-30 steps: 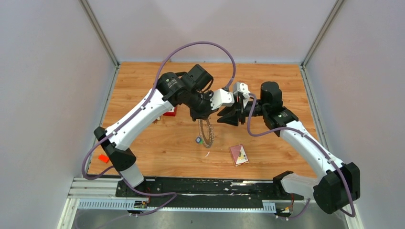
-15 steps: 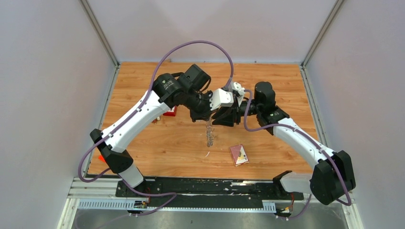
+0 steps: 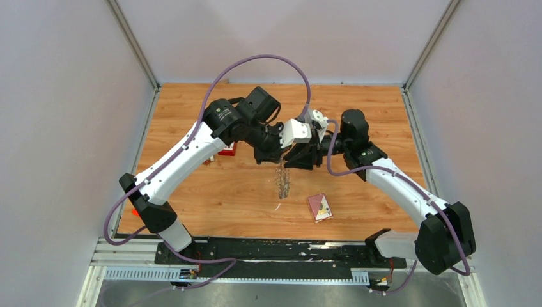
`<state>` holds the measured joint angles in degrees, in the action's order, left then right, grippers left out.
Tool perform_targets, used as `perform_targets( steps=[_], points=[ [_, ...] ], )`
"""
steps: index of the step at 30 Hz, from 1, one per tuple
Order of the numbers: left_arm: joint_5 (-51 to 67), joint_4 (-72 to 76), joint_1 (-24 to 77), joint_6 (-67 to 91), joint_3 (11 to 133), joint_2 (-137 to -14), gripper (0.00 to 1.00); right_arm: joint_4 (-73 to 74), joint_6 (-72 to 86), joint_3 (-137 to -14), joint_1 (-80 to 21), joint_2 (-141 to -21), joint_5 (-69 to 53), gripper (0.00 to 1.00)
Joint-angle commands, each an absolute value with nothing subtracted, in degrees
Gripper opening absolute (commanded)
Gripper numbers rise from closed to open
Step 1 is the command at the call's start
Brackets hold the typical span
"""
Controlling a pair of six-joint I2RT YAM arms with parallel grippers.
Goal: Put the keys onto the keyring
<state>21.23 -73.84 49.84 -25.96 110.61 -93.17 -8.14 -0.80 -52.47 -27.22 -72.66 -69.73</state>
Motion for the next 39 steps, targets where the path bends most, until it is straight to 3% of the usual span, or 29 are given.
perform_targets(
  steps=[1,12,21,39],
  points=[
    [24.0,-71.6,49.6,-24.8,111.4,-91.0,0.00,-11.8,1.9,-54.9,-27.7,-72.8,-71.3,0.30],
    [25.6,-70.2,47.6,-24.2,110.4,-89.8,0.00,-16.6,5.5,-53.3,-26.3,-73.1,-70.5,0.26],
    [28.2,-69.4,44.5,-24.7,109.6,-87.0,0.00,-51.7,25.3,-47.0,-25.3,-77.7,-69.0,0.27],
    [29.7,-68.1,44.3,-24.1,107.5,-86.5,0.00,-57.1,28.0,-47.3,-27.8,-79.0,-69.1,0.28]
  ],
)
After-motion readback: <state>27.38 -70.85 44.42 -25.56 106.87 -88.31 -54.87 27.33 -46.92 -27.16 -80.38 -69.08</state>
